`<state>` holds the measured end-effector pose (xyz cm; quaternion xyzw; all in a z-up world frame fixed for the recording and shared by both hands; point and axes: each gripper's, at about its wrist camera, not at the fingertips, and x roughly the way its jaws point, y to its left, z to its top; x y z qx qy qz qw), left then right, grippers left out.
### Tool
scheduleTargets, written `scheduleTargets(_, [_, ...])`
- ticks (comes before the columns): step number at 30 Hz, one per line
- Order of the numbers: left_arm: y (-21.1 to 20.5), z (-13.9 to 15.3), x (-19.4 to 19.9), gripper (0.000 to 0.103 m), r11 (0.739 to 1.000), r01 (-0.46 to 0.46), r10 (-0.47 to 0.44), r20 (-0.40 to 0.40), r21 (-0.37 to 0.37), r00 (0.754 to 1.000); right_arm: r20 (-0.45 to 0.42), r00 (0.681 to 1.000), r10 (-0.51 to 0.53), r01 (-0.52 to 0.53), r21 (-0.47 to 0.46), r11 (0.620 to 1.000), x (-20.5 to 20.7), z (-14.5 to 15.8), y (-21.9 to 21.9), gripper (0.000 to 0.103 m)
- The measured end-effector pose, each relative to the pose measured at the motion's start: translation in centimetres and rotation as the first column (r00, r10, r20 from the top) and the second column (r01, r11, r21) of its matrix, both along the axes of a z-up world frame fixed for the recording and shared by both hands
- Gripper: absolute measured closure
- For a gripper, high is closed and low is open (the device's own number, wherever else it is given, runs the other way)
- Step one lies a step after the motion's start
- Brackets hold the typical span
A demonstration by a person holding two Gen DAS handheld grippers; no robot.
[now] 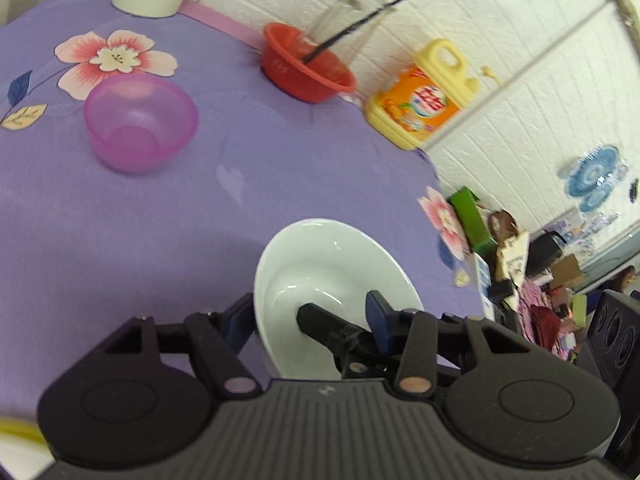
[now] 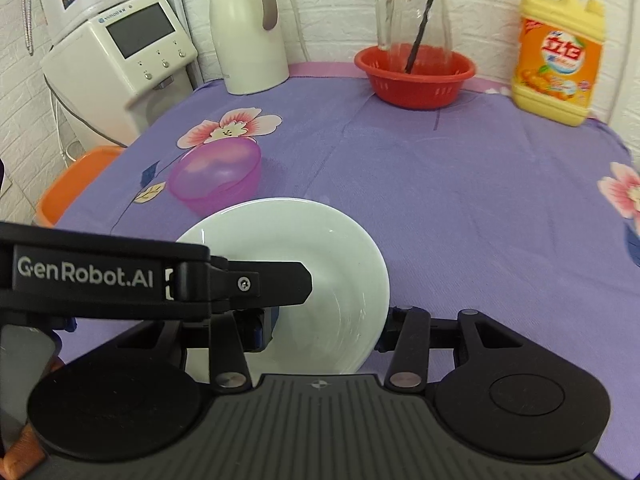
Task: Organize plates and bowls
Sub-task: 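Grasp the white patterned bowl rim with the left tool and lift it, then lower the white bowl into the steel bowl and open the left tool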
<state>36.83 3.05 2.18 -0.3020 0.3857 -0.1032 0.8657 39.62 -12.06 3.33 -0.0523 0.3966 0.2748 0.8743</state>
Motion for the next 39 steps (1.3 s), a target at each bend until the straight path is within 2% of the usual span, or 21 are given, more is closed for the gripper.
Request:
scheduleTargets(4, [-3.2, 1.3, -5.2, 0.056, 0.999, 0.045, -0.045, 0.024, -0.007, 0.999, 0.037, 0.999, -0.039, 0.039, -0.014, 0.999, -5.6, 1.6, -2.7, 0.024])
scheduleTargets(7, [-5.8, 1.7, -8.5, 0.055, 0.996, 0.087, -0.088, 0.037, 0.027, 0.995, 0.063, 0.996, -0.061, 0.064, -0.036, 0.997, -9.7, 2.0, -4.5, 0.024])
scheduleTargets(12, [-8.3, 0.4, -12.2, 0.054, 0.987, 0.155, -0.156, 0.015, 0.034, 0.988, 0.062, 0.992, -0.113, 0.115, -0.036, 0.993, -14.7, 1.2, -7.3, 0.024])
scheduleTargets(16, [-9.4, -1.3, -13.8, 0.053, 0.982, 0.182, -0.182, -0.011, 0.050, 0.983, 0.031, 0.991, -0.131, 0.132, -0.034, 0.991, -16.7, -0.4, -8.5, 0.024])
scheduleTargets(23, [-10.1, -3.3, -13.9, 0.050, 0.973, 0.216, -0.213, -0.041, 0.081, 0.976, -0.023, 0.991, -0.135, 0.134, -0.022, 0.991, -17.2, -2.9, -9.3, 0.024])
scheduleTargets(25, [-10.4, -3.1, -13.7, 0.047, 0.965, 0.238, -0.236, -0.032, 0.107, 0.971, -0.019, 0.991, -0.132, 0.131, -0.022, 0.991, -17.4, -3.1, -9.5, 0.025])
scheduleTargets(26, [-10.6, -2.9, -13.6, 0.037, 0.959, 0.258, -0.256, -0.033, 0.120, 0.966, -0.018, 0.991, -0.131, 0.131, -0.020, 0.991, -17.4, -3.1, -9.6, 0.025])
scheduleTargets(27, [-10.6, -2.8, -13.5, 0.020, 0.955, 0.267, -0.265, -0.036, 0.128, 0.964, -0.016, 0.991, -0.131, 0.131, -0.018, 0.991, -17.5, -3.1, -9.8, 0.026])
scheduleTargets(29, [-10.3, -1.9, -14.0, 0.009, 0.954, 0.261, -0.263, -0.007, 0.148, 0.965, 0.002, 0.991, -0.136, 0.136, -0.017, 0.991, -17.8, -2.7, -10.1, 0.024])
scheduleTargets(31, [-10.0, -0.8, -14.2, 0.007, 0.946, 0.262, -0.271, 0.019, 0.190, 0.962, 0.043, 0.988, -0.149, 0.150, -0.027, 0.988, -18.3, -2.0, -10.6, 0.023])
scheduleTargets(35, [-8.6, 1.7, -14.5, 0.006, 0.945, 0.246, -0.269, 0.087, 0.214, 0.959, 0.068, 0.981, -0.184, 0.184, 0.000, 0.983, -18.5, -0.8, -12.1, 0.017])
scheduleTargets(39, [-6.7, 3.9, -14.5, 0.004, 0.934, 0.176, -0.232, 0.152, 0.311, 0.961, 0.075, 0.974, -0.212, 0.210, 0.032, 0.977, -18.1, 0.0, -12.9, 0.011])
